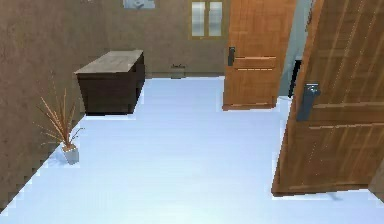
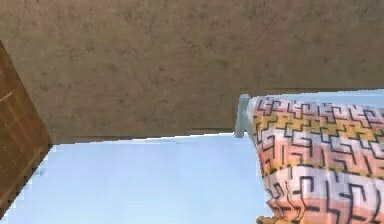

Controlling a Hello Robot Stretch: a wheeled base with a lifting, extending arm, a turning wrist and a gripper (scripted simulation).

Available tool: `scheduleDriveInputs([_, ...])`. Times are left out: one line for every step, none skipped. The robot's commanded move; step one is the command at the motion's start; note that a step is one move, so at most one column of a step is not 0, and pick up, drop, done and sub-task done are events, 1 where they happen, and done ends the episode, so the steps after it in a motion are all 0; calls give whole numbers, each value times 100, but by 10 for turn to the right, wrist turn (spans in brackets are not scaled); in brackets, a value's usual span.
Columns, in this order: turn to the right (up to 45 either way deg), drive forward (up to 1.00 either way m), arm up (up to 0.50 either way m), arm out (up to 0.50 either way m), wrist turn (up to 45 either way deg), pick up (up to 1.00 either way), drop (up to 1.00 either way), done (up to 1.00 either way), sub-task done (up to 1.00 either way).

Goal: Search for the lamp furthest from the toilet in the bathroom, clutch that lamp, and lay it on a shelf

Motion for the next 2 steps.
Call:
scheduleDriveInputs([0, 100, 0, 0, 0, 0, 0, 0, 0])
scheduleDriveInputs([-30, 0, 0, 0, 0, 0, 0, 0, 0])
